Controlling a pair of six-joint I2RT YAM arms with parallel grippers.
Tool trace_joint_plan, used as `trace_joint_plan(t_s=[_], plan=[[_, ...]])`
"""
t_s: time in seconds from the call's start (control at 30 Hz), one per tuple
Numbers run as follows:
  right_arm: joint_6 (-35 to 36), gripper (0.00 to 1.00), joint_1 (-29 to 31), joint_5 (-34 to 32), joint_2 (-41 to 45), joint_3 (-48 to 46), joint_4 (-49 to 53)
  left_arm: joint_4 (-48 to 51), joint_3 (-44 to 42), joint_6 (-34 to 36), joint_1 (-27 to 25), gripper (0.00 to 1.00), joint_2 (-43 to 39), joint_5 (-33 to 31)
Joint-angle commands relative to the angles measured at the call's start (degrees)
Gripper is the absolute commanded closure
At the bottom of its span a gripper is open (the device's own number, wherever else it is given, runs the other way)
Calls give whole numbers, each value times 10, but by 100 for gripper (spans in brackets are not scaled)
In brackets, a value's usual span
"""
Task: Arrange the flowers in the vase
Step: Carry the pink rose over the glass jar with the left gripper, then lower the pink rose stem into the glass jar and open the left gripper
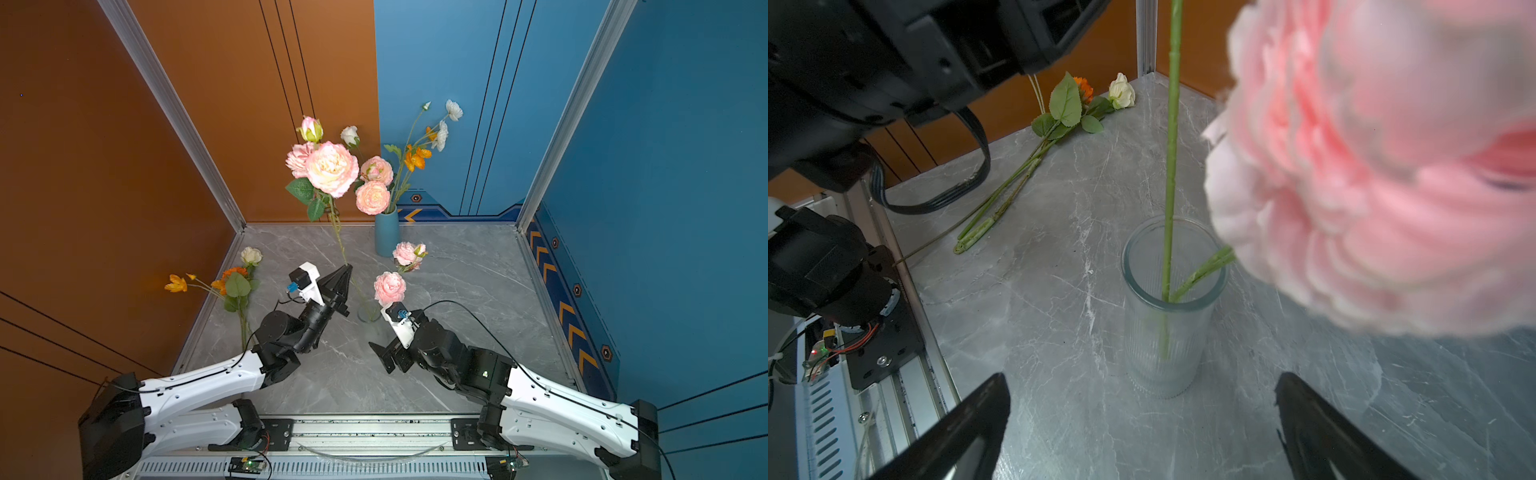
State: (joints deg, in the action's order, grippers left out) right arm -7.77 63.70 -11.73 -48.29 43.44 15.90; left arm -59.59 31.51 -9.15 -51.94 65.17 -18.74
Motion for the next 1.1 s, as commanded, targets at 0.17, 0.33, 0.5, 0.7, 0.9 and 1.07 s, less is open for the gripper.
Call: trace_joint_plan(t_s=[0.17,0.33,0.5,0.7,0.9,1.07], plan=[[-2,0,-6,22,-5,-19,-18,-95,-45,24,-28,100,41,-25],[-3,0,-8,25,-4,-21,-20,-211,-74,42,-38,96,107,-21],[-3,0,-10,27,-3,-23,-23,-212,-75,44,-44,93,142,-12],[-4,0,-13,30,-5,-25,-26,-212,-81,41,-47,88,157,-23],[-3,0,-18,40,-13,-26,-34,-212,-94,44,-47,81,159,-27],[-2,0,-22,45,-16,-25,-37,-211,-101,46,-47,80,154,-32]])
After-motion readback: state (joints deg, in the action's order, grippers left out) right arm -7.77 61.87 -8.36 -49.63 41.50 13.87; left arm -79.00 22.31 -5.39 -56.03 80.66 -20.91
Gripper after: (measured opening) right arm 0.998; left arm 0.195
